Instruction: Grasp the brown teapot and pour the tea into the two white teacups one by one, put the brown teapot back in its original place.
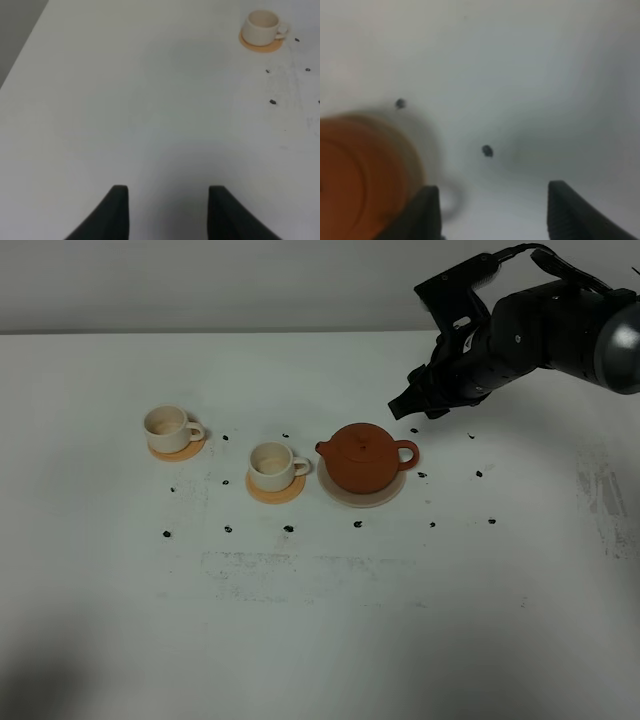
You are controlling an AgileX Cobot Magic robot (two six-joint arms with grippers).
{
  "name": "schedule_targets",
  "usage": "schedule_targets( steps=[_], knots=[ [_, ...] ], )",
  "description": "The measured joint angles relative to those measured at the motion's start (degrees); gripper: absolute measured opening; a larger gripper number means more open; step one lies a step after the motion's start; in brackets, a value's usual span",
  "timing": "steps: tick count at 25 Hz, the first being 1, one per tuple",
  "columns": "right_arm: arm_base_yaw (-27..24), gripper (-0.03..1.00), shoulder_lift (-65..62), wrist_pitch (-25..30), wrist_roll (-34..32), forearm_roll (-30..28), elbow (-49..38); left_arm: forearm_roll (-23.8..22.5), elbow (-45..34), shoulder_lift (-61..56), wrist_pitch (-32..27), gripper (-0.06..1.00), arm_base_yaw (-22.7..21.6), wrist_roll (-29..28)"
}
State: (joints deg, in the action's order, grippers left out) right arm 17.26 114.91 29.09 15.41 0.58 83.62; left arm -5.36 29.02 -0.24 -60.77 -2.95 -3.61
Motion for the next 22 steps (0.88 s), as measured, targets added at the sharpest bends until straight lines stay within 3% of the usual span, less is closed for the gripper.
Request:
schedule_targets(
  steps=[22],
  knots=[
    [-1.3,0.49,5.9,-3.2,0.0,6.0,0.1,0.0,0.0,0.0,0.0,0.40,0.0,0.0]
  ],
)
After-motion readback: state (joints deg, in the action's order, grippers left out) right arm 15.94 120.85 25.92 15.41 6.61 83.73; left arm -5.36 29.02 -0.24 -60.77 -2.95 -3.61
